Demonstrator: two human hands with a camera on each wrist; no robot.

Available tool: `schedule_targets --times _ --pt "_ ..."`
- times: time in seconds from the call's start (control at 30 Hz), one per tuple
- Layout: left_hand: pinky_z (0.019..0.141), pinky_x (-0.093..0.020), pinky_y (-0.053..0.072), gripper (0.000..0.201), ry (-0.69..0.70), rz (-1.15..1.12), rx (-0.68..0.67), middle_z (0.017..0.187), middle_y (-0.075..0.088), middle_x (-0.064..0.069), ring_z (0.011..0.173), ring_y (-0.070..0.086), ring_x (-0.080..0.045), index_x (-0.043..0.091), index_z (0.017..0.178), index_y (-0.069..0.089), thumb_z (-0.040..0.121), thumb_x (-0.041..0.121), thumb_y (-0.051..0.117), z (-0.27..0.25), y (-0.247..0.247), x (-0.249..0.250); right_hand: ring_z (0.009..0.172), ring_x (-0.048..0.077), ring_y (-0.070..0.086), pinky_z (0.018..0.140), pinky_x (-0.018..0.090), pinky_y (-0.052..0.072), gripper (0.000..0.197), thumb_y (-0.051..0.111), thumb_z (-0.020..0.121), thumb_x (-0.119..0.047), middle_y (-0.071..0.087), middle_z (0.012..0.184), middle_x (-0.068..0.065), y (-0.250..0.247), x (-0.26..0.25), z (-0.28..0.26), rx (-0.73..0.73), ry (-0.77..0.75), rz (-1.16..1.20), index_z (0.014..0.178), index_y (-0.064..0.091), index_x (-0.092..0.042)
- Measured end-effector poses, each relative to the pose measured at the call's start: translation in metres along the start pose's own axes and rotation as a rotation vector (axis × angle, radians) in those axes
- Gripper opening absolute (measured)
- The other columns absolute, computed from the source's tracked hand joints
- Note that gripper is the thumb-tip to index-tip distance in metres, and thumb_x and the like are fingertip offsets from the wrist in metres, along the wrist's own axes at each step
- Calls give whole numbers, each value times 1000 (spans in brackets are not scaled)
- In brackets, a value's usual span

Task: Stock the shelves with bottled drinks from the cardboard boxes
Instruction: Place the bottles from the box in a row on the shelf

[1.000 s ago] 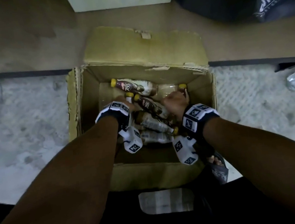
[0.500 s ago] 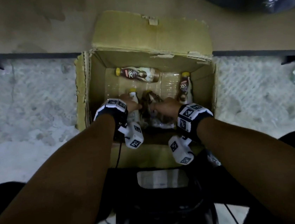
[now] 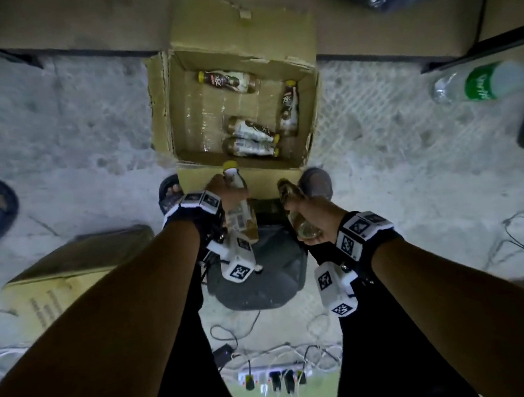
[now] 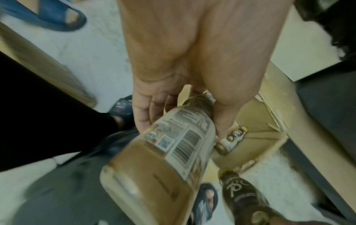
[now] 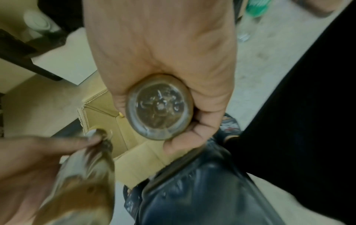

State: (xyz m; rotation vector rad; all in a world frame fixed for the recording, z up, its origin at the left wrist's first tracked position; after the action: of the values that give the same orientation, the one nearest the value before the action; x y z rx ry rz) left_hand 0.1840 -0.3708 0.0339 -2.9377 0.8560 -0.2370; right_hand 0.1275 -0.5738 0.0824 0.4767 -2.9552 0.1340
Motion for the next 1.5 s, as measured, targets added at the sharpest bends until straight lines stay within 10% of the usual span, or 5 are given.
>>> schedule_targets --times 0.33,0.6,0.73,1.13,1.5 --pt "82 -42 54 60 78 104 2 114 55 -9 94 57 -30 11 126 44 84 47 67 -191 -30 22 62 28 58 61 32 50 27 65 86 -37 60 73 13 -24 20 -179 64 -142 28 81 60 -11" --pt "88 -34 51 50 672 59 209 113 64 0 100 62 -18 13 122 49 80 18 75 -353 -72 136 65 16 62 47 22 47 48 73 81 -27 63 89 5 -59 -46 -331 140 -711 -24 117 42 -19" --pt "87 -32 51 48 947 -30 228 110 66 5 100 63 -8 17 119 50 79 16 76 -437 -85 189 85 20 66 69 40 57 48 74 81 -22 60 102 -2 -81 -68 -420 198 -1038 123 117 42 -22" --pt "90 -30 53 47 1711 -92 508 105 67 7 99 65 -9 22 115 50 77 19 77 -726 -155 345 76 -4 58 70 16 48 48 85 68 -14 63 88 -9 -169 -120 -746 727 -1846 12 103 53 -10" --pt "84 -30 48 59 1532 25 788 107 66 -3 98 62 -22 12 114 49 66 21 84 -724 -193 447 98 20 62 90 37 53 63 87 64 -13 65 106 2 -218 -228 -767 895 -1615 -16 114 50 -12"
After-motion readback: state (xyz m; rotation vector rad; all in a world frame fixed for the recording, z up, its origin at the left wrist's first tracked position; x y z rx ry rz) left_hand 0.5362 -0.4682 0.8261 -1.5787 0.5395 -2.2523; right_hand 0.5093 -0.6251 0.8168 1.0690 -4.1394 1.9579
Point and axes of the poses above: each hand's wrist, its own z-axis towards the middle knuckle, its own y-axis out of the palm, x = y × z, the point moved 9 cm from there along z, towards the middle knuckle
